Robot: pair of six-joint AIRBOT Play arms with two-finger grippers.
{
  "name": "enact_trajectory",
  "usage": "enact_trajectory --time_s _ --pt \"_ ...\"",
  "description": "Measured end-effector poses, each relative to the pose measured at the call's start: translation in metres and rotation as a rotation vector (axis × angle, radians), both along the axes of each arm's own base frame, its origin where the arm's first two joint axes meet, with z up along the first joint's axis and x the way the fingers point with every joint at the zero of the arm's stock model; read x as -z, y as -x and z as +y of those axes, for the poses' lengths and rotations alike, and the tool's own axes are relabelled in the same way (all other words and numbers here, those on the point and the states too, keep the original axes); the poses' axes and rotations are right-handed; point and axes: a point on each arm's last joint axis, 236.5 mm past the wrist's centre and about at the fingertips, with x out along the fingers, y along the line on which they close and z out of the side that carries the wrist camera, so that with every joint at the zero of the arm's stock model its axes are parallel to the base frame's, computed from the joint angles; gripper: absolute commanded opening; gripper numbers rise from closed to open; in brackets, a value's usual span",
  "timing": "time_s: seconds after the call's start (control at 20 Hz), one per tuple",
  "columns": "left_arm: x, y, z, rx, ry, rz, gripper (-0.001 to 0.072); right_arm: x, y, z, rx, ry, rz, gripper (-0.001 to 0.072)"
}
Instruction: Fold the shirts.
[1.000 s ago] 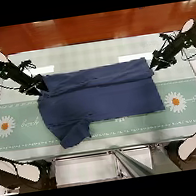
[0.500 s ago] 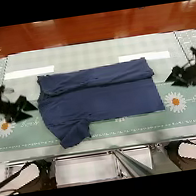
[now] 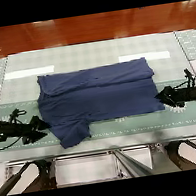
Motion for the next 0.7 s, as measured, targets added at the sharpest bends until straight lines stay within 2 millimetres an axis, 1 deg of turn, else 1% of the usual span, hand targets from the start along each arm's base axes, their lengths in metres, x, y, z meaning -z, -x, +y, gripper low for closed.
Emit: enact_trajectory --time_s 0.2,0.25,0.3,0.35,0.5,0.6,0.7 --pt "0.008 0.011 -0.025 0.095 0.022 0.036 0.0502 -0.002 0.000 0.005 0.008 -0.021 -0.010 0.0413" --pt "0.009 0.010 -0.031 0.109 0.026 0.038 0.0409 -0.002 -0.001 0.005 0.008 -0.022 -0.015 0.0413" --pt "0.012 0.009 -0.036 0.121 0.023 0.034 0.0052 -0.004 -0.003 0.004 0.004 -0.017 -0.020 0.0413" --pt "0.016 0.007 -0.037 0.136 0.003 0.021 0.0019 -0.007 -0.006 0.000 -0.003 0.000 -0.030 0.0413" --pt "0.017 0.003 -0.043 0.169 -0.002 -0.004 0.0018 -0.012 -0.007 -0.024 -0.017 0.089 -0.009 0.0413" --pt "0.016 0.002 -0.045 0.203 -0.003 -0.021 0.0019 -0.008 0.003 -0.043 0.006 0.141 0.052 0.0414" --pt "0.015 0.002 -0.046 0.224 0.002 -0.029 0.0019 -0.001 0.017 -0.050 0.020 0.149 0.121 0.0414"
